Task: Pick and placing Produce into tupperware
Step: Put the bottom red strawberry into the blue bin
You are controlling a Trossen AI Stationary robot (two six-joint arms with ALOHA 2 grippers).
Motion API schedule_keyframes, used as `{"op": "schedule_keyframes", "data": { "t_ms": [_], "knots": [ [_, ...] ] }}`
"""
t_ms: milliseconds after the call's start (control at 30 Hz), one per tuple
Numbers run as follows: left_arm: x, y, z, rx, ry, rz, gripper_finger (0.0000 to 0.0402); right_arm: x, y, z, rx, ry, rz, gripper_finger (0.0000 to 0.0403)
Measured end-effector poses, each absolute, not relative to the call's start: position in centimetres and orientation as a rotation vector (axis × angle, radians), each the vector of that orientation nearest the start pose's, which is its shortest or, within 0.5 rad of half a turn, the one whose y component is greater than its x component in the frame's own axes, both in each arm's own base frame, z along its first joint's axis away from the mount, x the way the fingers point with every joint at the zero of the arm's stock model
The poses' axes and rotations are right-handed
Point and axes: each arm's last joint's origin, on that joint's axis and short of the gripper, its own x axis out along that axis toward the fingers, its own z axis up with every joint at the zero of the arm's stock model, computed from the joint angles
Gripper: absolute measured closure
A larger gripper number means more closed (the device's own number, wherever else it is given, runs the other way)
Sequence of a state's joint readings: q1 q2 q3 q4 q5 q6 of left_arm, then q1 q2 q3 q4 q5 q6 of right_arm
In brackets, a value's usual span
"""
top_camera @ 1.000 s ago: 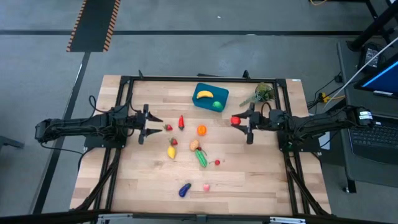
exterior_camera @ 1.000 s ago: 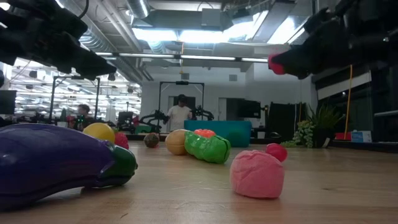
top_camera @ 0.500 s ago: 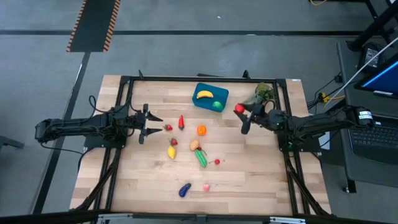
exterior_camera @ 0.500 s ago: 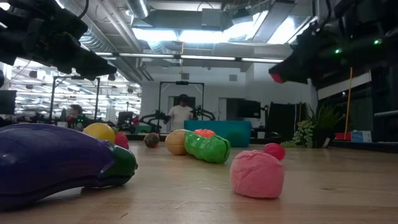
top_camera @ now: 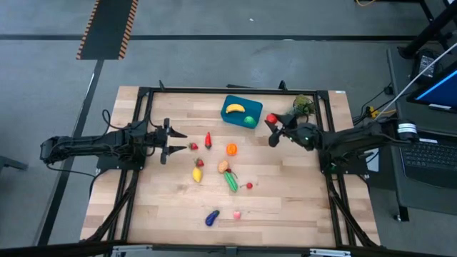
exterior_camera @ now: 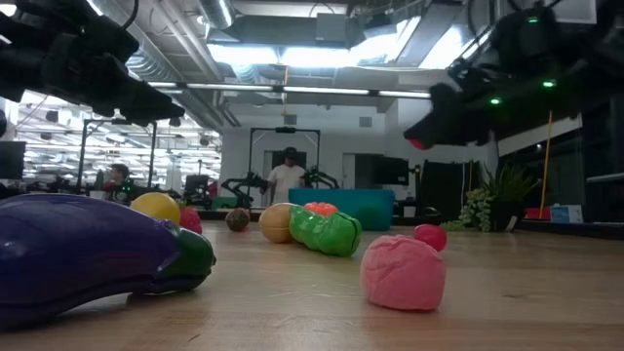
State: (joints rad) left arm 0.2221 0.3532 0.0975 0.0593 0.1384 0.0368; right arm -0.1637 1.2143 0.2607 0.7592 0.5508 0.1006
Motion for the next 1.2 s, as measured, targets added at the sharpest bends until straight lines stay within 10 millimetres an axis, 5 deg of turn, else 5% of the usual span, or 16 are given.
{"op": "schedule_keyframes", "data": {
  "t_ms": [400, 800, 1200],
  "knots": [
    [11.7, 2.2, 17.1, 0.0, 0.203, 0.08, 0.0195, 28.5, -11.1, 17.4, -0.06, 0.475, -0.61, 0.0212],
    [11.7, 2.2, 17.0, -0.002, 0.22, 0.079, 0.0195, 31.9, -18.5, 19.6, 0.116, 0.635, -0.189, 0.0212],
    [11.7, 2.2, 17.0, -0.003, 0.221, 0.079, 0.0195, 36.4, -22.4, 19.7, 0.182, 0.813, -0.033, 0.0212]
  ]
}}
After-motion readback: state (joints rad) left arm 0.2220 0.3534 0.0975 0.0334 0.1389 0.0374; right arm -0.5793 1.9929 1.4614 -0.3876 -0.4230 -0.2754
